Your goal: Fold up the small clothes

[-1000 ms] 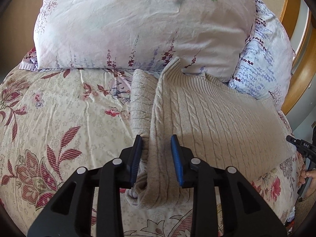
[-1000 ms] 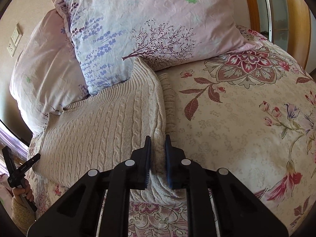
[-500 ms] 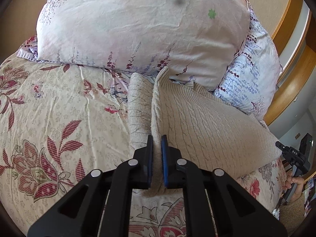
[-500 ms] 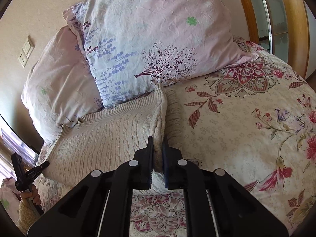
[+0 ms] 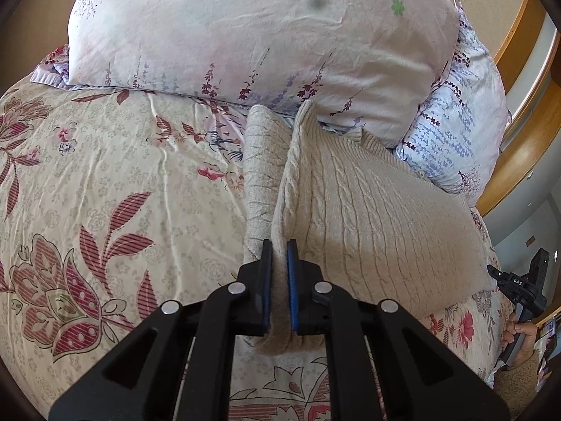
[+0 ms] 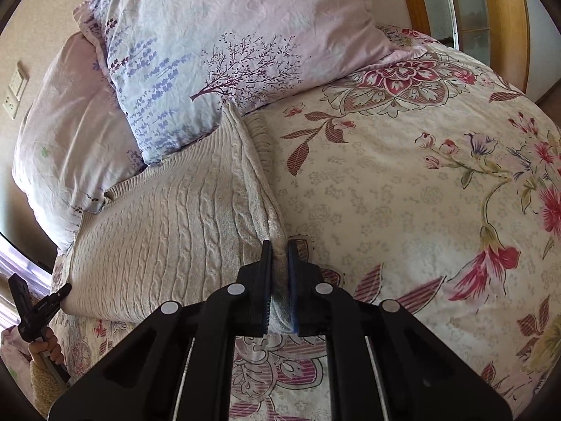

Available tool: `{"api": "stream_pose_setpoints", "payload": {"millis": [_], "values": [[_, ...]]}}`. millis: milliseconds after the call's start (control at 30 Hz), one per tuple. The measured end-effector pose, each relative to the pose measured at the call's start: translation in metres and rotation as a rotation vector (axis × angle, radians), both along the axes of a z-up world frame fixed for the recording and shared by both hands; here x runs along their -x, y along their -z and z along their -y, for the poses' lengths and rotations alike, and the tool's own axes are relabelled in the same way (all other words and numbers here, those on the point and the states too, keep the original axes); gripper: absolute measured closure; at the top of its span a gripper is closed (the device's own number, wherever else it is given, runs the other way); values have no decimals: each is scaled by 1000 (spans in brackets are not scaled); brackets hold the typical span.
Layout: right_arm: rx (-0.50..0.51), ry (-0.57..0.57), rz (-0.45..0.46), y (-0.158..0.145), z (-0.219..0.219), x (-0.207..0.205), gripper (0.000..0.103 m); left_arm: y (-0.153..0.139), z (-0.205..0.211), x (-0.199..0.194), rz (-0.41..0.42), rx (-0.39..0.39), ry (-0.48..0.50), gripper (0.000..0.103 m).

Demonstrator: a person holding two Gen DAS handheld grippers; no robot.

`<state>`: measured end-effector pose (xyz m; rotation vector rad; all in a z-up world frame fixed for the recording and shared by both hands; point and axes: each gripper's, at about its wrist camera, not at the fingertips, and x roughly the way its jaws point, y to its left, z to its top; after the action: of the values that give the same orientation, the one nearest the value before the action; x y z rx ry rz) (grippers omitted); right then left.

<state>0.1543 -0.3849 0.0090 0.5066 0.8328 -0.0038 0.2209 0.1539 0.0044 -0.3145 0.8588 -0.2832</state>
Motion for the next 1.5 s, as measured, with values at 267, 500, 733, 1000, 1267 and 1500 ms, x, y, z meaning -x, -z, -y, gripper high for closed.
{"api": "stream_pose_setpoints", "payload": {"millis": [267, 500, 733, 1000, 1267, 1500], "values": [[50, 9, 13, -7, -4, -2, 84, -8, 6, 4, 28, -33, -10, 85], [171, -27, 173, -38, -24, 9, 63, -42, 22, 24, 193, -100, -1, 47], [204, -173, 154, -35, -67, -19, 59, -38, 61, 16, 194, -202, 95, 41], [258, -264, 76, -23, -104, -59, 56, -11, 57, 2, 93, -202, 85, 40], [246, -263, 31, -2, -103, -70, 46, -8, 54, -5, 69, -144, 96, 35], [189, -264, 66, -1, -97, -67, 38, -28, 19, -3, 69, 72, 22, 36]]}}
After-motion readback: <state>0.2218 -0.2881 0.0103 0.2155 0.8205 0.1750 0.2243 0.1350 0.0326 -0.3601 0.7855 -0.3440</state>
